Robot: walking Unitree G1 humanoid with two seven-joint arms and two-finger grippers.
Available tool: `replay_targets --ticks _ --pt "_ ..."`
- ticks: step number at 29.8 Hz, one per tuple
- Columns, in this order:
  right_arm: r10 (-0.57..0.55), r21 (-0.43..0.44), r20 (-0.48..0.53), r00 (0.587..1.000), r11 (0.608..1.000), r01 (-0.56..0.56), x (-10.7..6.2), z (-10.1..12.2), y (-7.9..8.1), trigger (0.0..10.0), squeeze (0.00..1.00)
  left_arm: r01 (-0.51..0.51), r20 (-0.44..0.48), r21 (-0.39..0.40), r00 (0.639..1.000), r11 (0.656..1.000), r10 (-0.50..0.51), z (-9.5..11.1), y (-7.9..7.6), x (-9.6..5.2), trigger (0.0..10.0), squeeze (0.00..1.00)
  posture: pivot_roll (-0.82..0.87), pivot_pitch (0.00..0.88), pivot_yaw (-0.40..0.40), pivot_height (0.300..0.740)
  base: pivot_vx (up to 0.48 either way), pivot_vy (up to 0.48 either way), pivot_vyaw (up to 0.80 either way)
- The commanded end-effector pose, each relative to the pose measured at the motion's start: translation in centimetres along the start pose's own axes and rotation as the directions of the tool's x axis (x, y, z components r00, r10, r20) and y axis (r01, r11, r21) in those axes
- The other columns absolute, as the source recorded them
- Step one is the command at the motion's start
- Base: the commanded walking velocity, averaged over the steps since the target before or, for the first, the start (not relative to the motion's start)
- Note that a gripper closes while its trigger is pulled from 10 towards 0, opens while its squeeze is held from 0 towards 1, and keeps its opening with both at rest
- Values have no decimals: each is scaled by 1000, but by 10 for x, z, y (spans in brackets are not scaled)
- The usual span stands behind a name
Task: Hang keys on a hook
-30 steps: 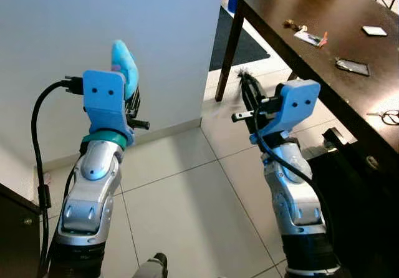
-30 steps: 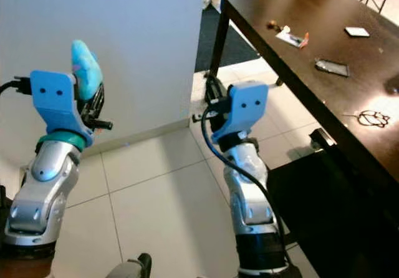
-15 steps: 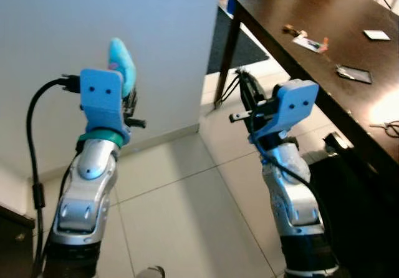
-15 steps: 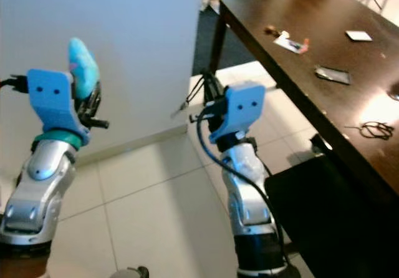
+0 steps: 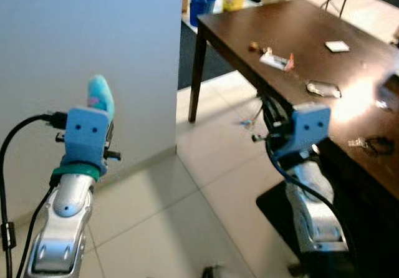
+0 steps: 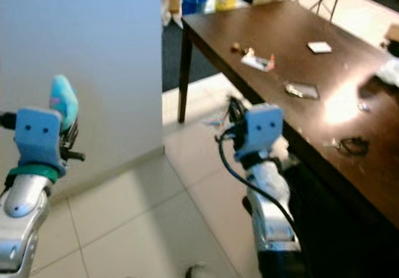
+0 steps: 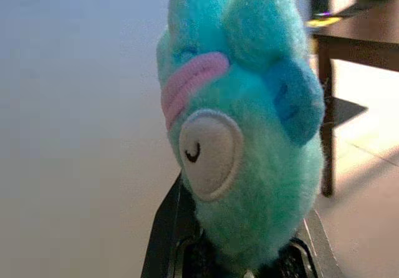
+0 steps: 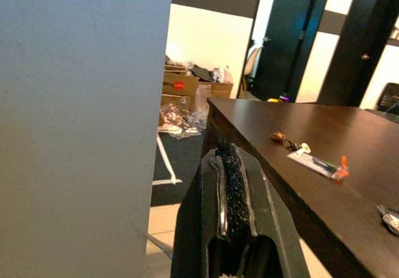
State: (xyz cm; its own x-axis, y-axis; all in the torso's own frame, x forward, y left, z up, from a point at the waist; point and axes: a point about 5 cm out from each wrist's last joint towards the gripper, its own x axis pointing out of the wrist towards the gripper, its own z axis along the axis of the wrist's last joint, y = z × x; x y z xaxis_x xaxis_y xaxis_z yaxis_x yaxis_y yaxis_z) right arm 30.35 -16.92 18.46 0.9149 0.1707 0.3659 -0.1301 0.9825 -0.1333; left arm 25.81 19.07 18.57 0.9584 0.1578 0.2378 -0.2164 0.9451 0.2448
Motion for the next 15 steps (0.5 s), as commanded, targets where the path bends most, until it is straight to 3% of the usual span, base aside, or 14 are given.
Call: replay_targets --ticks 1,5,10,15 --pt "8 18 7 1000 1000 -8 2 3 0 10000 0 -71 1 23 997 997 71 -2 11 -4 10000 0 125 4 -1 740 398 0 0" --pt "80 27 90 993 996 -82 16 24 7 10000 0 -156 95 31 984 987 152 20 27 -9 10000 0 152 0 -21 740 398 0 0" --pt "119 13 131 984 992 -122 23 34 13 10000 0 -185 126 33 976 982 179 29 35 -7 10000 0 164 1 -29 740 397 0 0" --pt "158 -5 161 974 987 -159 29 41 19 10000 0 -212 142 35 968 977 205 34 42 -6 10000 0 164 1 -29 740 394 0 800"
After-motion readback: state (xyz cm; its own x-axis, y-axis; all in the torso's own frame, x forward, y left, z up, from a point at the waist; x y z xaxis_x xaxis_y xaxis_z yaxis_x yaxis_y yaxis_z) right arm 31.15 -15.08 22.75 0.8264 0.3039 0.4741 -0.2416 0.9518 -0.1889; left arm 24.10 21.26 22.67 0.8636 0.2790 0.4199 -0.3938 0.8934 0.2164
